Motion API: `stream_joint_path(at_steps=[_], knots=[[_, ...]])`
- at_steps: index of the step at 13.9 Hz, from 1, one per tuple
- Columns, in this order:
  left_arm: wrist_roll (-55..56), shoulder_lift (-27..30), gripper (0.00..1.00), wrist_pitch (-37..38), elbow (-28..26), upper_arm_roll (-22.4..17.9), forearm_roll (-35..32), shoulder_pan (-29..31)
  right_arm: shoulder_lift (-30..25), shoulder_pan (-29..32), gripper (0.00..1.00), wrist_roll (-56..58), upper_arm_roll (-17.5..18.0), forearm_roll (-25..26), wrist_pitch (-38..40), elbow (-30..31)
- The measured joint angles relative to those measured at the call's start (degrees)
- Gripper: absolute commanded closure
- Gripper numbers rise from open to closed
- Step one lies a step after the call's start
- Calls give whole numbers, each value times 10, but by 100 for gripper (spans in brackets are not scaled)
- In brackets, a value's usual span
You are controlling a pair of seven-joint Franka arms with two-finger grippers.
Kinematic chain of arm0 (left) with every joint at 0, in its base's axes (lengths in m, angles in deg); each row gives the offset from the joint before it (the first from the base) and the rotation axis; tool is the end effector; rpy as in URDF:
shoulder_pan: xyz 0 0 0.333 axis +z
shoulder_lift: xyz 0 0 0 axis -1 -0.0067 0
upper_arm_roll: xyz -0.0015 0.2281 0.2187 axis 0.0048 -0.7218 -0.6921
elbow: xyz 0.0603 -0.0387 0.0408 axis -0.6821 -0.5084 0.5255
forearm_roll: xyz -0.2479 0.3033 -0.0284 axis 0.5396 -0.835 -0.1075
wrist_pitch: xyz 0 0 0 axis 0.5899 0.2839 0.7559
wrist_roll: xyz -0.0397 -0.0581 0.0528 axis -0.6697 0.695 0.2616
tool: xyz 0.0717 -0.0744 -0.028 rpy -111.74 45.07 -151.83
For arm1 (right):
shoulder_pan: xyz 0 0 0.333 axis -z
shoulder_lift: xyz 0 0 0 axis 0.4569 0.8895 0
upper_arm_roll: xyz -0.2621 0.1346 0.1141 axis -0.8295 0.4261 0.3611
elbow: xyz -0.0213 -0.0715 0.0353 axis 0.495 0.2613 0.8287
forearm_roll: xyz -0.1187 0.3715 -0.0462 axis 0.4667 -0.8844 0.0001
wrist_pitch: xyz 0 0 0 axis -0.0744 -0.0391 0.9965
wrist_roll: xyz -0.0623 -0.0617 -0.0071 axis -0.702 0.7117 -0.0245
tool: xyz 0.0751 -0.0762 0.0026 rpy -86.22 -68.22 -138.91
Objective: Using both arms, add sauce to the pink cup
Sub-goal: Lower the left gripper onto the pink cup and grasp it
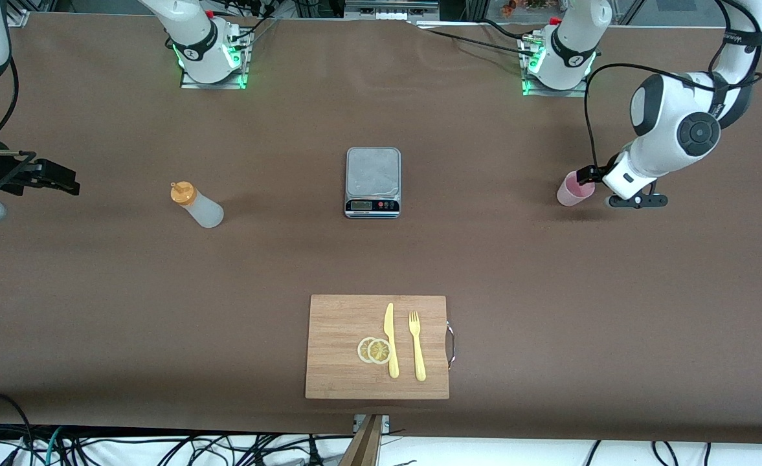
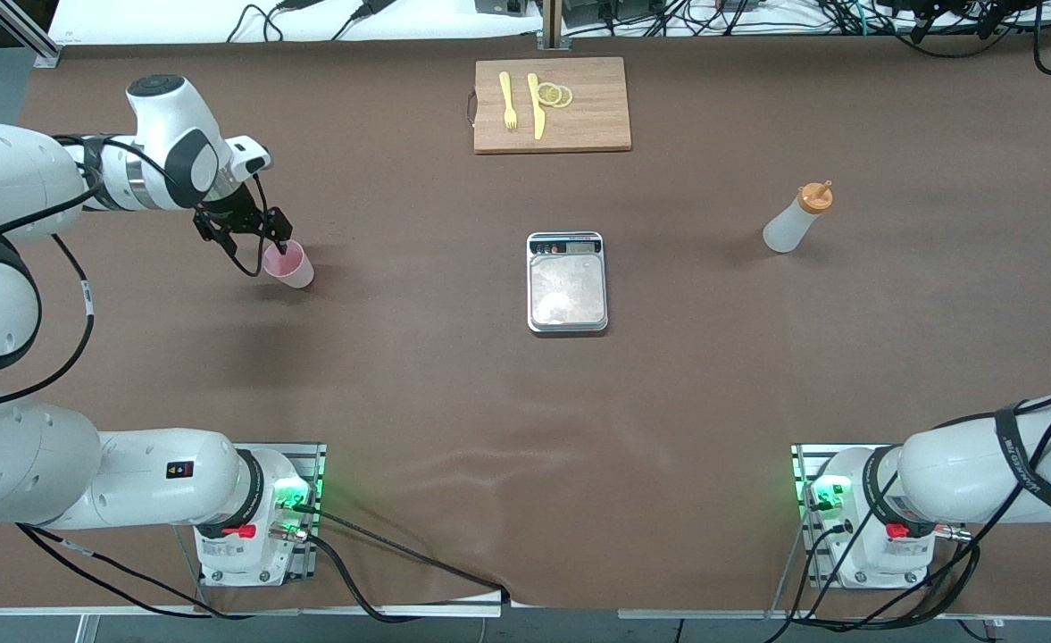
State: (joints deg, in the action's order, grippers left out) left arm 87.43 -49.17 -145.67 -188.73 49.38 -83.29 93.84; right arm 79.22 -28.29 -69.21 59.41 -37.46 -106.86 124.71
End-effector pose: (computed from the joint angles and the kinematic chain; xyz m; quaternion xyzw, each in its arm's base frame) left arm 0.4504 0.0129 0.2556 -0.9934 -0.0168 0.1127 0.0100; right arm 0.6058 -0.0229 0.5643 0.9989 0.0136 -0.0434 0.0153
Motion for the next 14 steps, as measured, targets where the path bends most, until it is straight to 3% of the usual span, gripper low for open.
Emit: stream_joint_path(at_steps=[8,9,12,13,14], knots=[[0,-38,3,-42,-6,0,0,3,0,0,0,0,0,0,0,0],[0,-45,17,-45,-6,0,0,4,0,0,0,0,0,0,0,0],[0,-52,84,-49,-6,0,0,4,0,0,0,0,0,0,0,0],[0,-52,100,-50,-5,0,0,4,0,0,0,0,0,0,0,0],[0,-52,100,-50,-5,0,0,4,0,0,0,0,0,0,0,0]])
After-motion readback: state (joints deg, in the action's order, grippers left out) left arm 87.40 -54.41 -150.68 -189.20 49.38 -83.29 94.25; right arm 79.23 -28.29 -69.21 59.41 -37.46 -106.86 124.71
